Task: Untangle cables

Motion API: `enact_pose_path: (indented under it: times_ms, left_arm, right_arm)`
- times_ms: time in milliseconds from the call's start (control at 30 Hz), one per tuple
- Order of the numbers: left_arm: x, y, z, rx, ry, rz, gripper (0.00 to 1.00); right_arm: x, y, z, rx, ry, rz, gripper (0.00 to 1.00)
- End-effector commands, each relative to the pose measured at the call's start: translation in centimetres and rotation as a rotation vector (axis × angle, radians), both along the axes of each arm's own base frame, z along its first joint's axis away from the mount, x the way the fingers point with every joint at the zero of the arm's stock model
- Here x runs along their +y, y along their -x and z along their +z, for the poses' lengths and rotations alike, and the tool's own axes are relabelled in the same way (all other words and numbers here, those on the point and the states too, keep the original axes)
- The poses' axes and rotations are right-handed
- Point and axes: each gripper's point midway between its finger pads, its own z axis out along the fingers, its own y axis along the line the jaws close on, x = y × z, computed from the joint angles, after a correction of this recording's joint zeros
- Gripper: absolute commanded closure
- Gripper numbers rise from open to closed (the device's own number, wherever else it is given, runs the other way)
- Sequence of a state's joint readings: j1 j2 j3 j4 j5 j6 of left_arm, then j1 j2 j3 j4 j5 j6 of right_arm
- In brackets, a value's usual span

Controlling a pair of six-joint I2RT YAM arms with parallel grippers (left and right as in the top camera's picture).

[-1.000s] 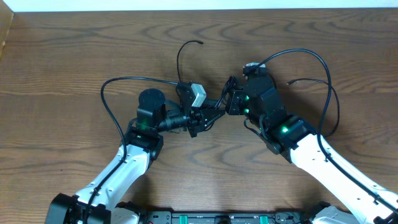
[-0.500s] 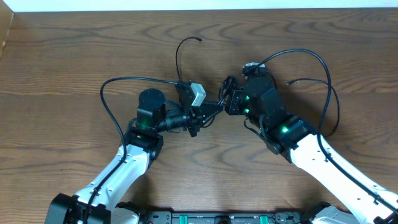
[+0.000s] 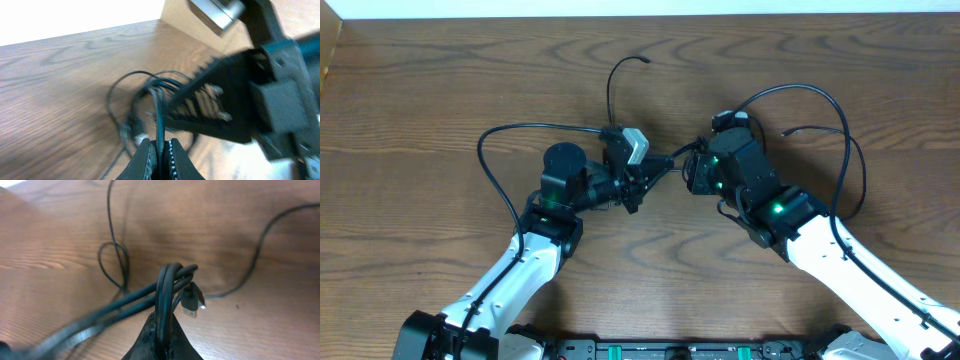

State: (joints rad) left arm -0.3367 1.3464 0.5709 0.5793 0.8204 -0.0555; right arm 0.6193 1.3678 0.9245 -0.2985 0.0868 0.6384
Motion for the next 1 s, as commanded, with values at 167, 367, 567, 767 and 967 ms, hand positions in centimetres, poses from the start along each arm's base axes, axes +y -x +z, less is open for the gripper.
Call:
enact_pose_path:
  times_ms: [167,367,567,767,967]
  left_arm:
    - [3.1,-4.3,-0.5,-0.035,-0.080,0.299,0.93]
    - [6.3,-5.9,-2.7,0.029,-0.164,0.463,0.93]
    - [10.3,-6.7,-4.7,0.114,-0.216,0.579,0.93]
    - [13.9,-7.5,-5.2,0.210,-0.157,0.699,0.93]
    - [15.9,-7.6,-5.9,0.250,-0.157,0.753,0.92]
  right_arm:
    - [-0.7,1.1,-1.4,0.050,0.083,0.021,0.99]
    - [-0.7,1.1,-1.5,0.052,0.084,0.021,0.99]
    - [-0.8,1.1,-1.5,0.051,0.084,0.020,0.99]
    - [-1.1,0.9,-1.4,0.043,0.097,0.003,0.99]
    - [-1.1,0.9,-1.4,0.043,0.097,0.003,0.99]
